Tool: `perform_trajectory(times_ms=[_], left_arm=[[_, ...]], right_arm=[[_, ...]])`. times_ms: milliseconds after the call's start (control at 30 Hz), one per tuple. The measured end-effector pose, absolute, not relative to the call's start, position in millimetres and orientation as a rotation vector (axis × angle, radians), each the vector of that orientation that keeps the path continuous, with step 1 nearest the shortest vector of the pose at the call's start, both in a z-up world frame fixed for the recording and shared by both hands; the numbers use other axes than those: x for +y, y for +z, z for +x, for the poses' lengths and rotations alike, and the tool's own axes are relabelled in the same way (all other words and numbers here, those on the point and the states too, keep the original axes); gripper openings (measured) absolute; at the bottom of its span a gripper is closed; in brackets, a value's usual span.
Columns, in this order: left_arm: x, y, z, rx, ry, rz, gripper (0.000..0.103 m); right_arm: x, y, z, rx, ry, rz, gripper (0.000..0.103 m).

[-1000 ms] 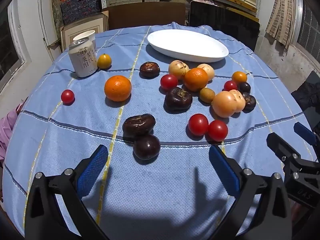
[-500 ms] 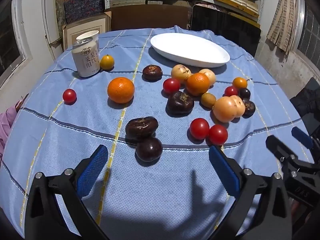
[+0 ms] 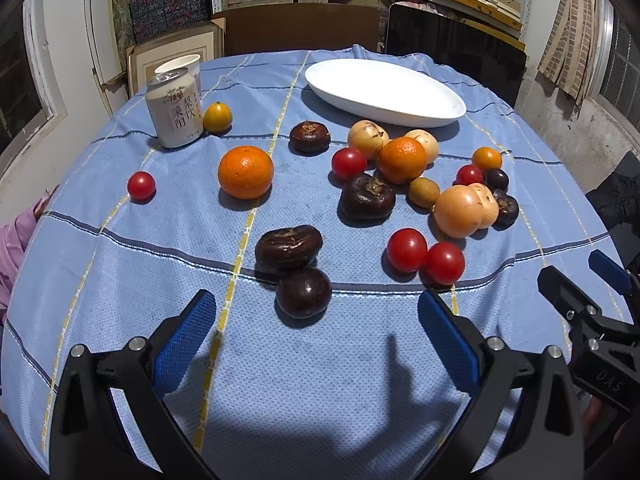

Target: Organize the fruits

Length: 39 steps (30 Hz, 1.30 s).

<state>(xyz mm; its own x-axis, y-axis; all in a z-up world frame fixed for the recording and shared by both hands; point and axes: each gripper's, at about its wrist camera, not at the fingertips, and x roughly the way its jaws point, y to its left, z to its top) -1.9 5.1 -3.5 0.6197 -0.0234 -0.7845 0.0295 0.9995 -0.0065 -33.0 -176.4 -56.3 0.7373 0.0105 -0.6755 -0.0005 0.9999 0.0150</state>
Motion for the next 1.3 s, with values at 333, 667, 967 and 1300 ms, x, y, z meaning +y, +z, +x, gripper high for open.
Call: perform_trajectory(times_ms=[333,667,967,1300], left_arm=[[5.7,-2.8,-5.7,0.899,-0.038,-0.001,0.099],[4.0,-3.5,-9.6,0.901,-0.042,0.001,0.099],[3.5,-5.4,-8.3,0.908,-0.041,0.001,0.099],[3.6,-6.1,-8.0,0.908,-0.041,0.0,0.099]], right_arm=[[-176.0,-57.1,-34.6,0.741,0.005,0.014,0.1],[-176.4,-58.1,-34.7,0.744,0.001,0.023,0.1],[-176.6,-61.8,-34.2,0.751,0.004,0.025,0.1],[-176.0,-62.8,-33.1,0.755,0.007,0.028,0.1]])
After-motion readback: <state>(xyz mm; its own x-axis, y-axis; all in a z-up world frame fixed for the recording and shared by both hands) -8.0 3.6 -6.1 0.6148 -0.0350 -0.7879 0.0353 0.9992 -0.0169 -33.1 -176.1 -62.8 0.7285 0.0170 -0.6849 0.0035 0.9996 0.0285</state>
